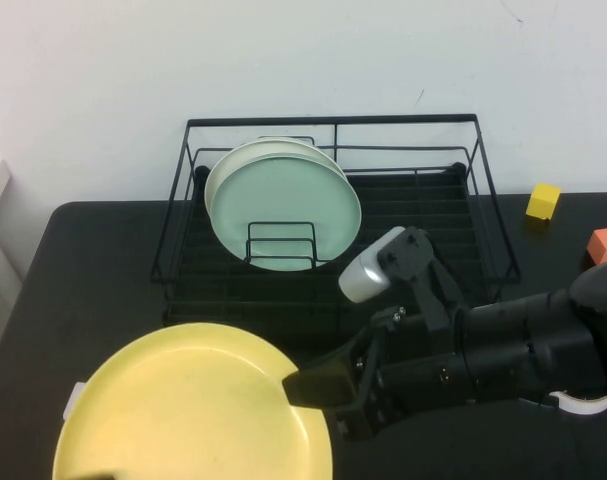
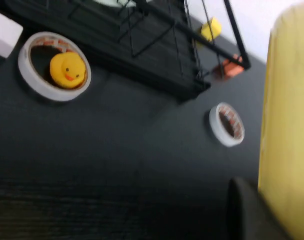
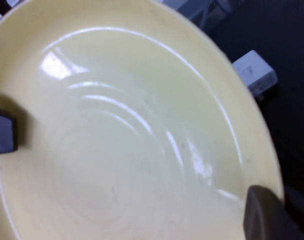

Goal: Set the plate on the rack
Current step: Hand over the plate

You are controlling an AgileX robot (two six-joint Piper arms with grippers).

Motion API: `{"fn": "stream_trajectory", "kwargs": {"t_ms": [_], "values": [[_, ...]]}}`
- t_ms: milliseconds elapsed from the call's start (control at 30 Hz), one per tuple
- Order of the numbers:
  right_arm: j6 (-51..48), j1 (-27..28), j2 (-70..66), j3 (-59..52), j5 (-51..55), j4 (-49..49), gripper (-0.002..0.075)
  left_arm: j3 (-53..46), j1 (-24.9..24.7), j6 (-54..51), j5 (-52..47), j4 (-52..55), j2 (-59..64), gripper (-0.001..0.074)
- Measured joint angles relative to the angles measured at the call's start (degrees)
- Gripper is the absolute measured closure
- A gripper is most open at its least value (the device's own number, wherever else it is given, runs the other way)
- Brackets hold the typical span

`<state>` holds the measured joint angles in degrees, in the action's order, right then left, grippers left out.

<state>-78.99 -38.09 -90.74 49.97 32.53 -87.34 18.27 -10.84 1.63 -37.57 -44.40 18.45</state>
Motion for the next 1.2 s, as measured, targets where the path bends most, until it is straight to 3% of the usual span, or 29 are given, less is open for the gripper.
{"fn": "stream_trajectory", "kwargs": {"t_ms": [67,533,667,900,1067,1200], "values": [[-1.2,0.0,0.0,0.0,0.0,0.0,0.0714,0.0,0.0,-1.1,-1.0,1.3,0.0,0.0642],[-21.5,0.0,0.0,0.0,1.2,-9.3,0.0699,0.0,0.0,-7.6,1.5,4.6,0.0,0.0651],[-25.3,0.0,0.0,0.0,2.5,-9.7,0.0599,0.0,0.0,-9.6,2.5,7.2,0.0,0.0652],[-26.3,0.0,0.0,1.9,5.6,-9.9,0.0306,0.0,0.0,-19.6,3.9,9.1,0.0,0.0652],[-26.5,0.2,0.2,6.2,12.9,-9.9,0.0273,0.0,0.0,-25.9,8.7,9.2,0.0,0.0652],[-26.5,1.3,2.8,9.9,18.0,-9.8,0.0341,0.0,0.0,-31.8,16.0,9.2,0.0,0.0652]]}}
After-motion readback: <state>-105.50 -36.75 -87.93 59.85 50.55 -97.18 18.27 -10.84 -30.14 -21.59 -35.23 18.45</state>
